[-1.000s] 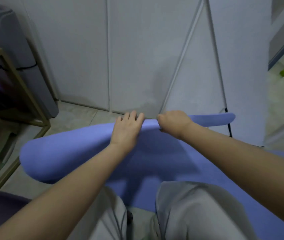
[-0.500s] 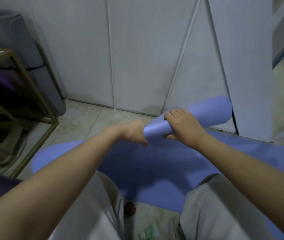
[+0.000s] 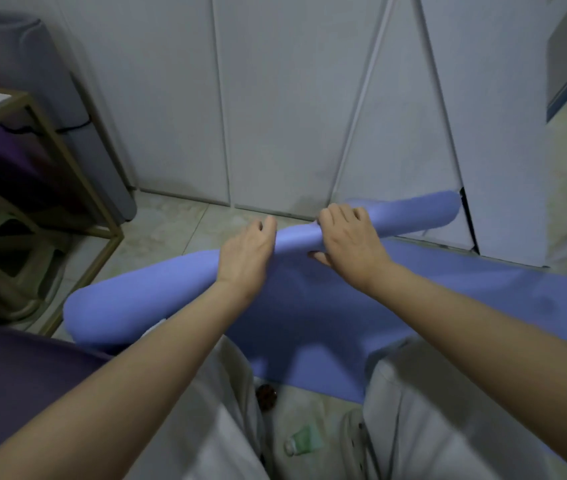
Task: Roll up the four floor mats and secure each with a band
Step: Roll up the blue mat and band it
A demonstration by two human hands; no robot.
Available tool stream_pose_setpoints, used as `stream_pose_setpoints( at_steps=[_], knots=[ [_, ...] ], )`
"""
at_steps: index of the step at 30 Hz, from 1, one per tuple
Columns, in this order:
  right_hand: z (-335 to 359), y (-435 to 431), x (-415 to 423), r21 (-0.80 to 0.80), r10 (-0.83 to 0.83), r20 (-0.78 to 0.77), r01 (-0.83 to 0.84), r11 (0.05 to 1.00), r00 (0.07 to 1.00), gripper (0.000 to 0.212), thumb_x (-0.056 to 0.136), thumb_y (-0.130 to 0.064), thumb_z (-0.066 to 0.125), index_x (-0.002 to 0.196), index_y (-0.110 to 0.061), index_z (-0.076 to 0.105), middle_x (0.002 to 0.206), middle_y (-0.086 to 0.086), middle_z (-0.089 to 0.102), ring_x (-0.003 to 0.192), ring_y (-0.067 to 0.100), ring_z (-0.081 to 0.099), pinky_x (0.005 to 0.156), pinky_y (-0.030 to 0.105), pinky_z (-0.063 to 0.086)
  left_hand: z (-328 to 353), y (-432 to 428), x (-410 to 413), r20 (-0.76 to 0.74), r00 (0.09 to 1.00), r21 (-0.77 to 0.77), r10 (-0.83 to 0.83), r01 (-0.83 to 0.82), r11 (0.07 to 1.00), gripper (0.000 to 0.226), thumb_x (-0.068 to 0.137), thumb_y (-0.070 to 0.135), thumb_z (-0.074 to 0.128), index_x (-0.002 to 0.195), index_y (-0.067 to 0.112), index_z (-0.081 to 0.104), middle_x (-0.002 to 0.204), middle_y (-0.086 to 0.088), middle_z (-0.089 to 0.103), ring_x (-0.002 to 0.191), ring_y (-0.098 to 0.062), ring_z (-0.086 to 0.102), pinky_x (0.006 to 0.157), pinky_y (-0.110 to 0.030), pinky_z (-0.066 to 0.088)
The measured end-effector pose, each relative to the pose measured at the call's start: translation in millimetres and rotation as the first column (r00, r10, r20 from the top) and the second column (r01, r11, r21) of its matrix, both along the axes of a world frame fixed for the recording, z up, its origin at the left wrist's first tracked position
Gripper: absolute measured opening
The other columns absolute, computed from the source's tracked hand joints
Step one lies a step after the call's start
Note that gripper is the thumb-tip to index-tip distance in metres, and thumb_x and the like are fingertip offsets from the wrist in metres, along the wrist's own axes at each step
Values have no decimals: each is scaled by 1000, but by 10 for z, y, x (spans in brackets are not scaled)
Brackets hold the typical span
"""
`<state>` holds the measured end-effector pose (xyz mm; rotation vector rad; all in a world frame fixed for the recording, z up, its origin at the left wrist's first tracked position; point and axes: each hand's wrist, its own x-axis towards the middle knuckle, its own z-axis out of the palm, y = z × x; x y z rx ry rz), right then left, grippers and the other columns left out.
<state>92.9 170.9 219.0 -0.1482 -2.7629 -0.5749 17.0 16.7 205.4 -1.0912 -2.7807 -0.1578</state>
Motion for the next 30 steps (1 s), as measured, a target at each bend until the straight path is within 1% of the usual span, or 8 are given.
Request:
stream_pose_setpoints(
  at_steps=[4, 6, 9, 11, 16, 20, 27, 30],
  knots=[
    [106, -64, 76, -78, 117, 25, -114, 990, 993, 47, 67, -48, 78, 77, -12, 50, 73, 8, 58, 62, 28, 56, 54, 31, 32, 19, -89, -32, 115, 987, -65, -112, 120, 991, 17, 86, 3, 44, 98, 13, 51, 97, -11, 61, 79, -35, 49, 61, -35, 30],
    [152, -46, 174, -210, 68, 256, -13, 978, 964, 36, 89, -51, 54, 88, -17, 41, 87, 6, 62, 79, 31, 59, 58, 33, 28, 9, -73, -37, 285, 945, -73, -164, 192, 979, 11, 87, 6, 48, 95, 11, 54, 93, -9, 60, 81, -34, 52, 61, -33, 33],
    [169, 26, 262, -191, 115, 454, -30, 981, 884, 39, 94, -55, 41, 88, -17, 35, 67, -1, 46, 73, 32, 48, 54, 36, 23, -26, -46, -27, 534, 813, -51, -232, 305, 951, 23, 83, 25, 65, 97, 9, 57, 94, -7, 64, 82, -28, 56, 64, -34, 41],
    [186, 61, 257, -210, 139, 499, -36, 977, 856, 40, 93, -56, 41, 87, -18, 33, 64, -3, 38, 71, 29, 44, 57, 34, 25, -68, -61, 2, 488, 839, -7, -239, 277, 961, 35, 79, 35, 68, 100, 11, 54, 98, -5, 64, 83, -26, 55, 65, -32, 39],
    [322, 80, 104, -242, 182, 545, -54, 969, 818, 46, 90, -59, 45, 101, -14, 50, 98, 11, 62, 95, 31, 57, 65, 31, 28, -152, -227, 162, 4, 1000, -112, -22, 22, 993, 43, 85, 40, 58, 115, 16, 37, 112, -4, 45, 103, -24, 44, 78, -34, 27],
    [362, 61, -19, -154, 169, 588, -96, 983, 791, 49, 87, -64, 44, 97, -17, 47, 97, 10, 64, 92, 31, 58, 64, 31, 29, -148, -348, 122, 54, 999, -34, 6, -4, 999, 18, 88, 13, 49, 101, 15, 37, 105, -6, 52, 88, -26, 44, 70, -29, 23],
    [202, -89, -16, 117, 69, 184, -91, 989, 981, 40, 61, -38, 82, 82, -11, 62, 77, 6, 61, 71, 26, 59, 68, 33, 44, -94, -312, -53, 120, 993, -83, -3, 13, 996, 18, 85, -2, 39, 85, 16, 37, 91, -12, 62, 70, -32, 42, 59, -34, 28],
    [-38, -263, 18, 156, 67, 48, -73, 985, 997, 23, 78, -11, 48, 93, -9, 65, 84, 7, 61, 78, 26, 59, 95, 43, 45, -103, -242, -115, 215, 976, -32, -19, 27, 999, 12, 85, 1, 40, 81, 13, 41, 84, -12, 58, 70, -33, 43, 59, -34, 31]
  ],
)
